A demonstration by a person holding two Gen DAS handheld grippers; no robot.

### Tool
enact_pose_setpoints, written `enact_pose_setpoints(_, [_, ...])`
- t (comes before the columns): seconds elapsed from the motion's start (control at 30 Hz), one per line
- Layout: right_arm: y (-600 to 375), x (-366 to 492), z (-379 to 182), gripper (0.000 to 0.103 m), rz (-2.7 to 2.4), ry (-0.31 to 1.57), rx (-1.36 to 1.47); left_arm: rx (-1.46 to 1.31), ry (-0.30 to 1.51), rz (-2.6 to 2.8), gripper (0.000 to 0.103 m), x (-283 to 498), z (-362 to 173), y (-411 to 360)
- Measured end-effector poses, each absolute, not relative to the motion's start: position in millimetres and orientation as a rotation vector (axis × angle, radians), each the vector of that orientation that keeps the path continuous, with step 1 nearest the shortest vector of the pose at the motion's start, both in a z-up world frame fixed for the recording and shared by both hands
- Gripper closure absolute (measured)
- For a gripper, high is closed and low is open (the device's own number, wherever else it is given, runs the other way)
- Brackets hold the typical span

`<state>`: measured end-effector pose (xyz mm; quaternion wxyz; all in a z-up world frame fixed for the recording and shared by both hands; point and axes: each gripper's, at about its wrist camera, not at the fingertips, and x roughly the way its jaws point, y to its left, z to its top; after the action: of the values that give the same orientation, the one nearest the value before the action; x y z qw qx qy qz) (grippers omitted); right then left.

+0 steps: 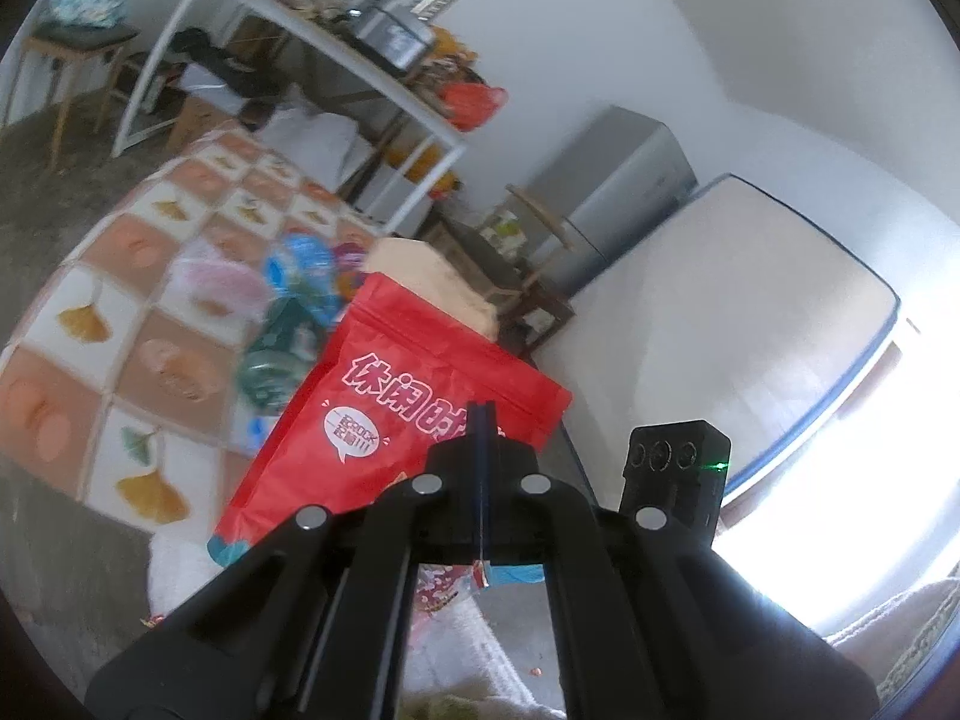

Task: Collect trash
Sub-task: 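Lift the red snack bag with the left gripper toward the blue basket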

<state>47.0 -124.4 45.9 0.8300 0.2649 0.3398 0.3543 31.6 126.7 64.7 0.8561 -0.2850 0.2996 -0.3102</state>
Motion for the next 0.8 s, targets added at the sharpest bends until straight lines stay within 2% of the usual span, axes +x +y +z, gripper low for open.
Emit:
enact_pose_setpoints(0.2, [-199, 15, 61, 0.1, 0.647, 0.606, 0.625, -0.563, 0.648, -0.771, 0.103, 44, 86, 72])
enact_pose_setpoints(0.4, [-282, -30, 76, 0.1, 0.448, 0.488, 0.669, -0.526, 0.704, -0.934, 0.103, 77, 103, -13])
enact_pose_setpoints(0.6, [-379, -72, 70, 0.1, 0.16, 0.433, 0.724, -0.459, 0.817, -1.089, 0.103, 120, 100, -143])
enact_pose_setpoints(0.8, [-458, -94, 47, 0.1, -0.073, 0.434, 0.765, -0.267, 0.95, -1.16, 0.103, 145, 73, -299])
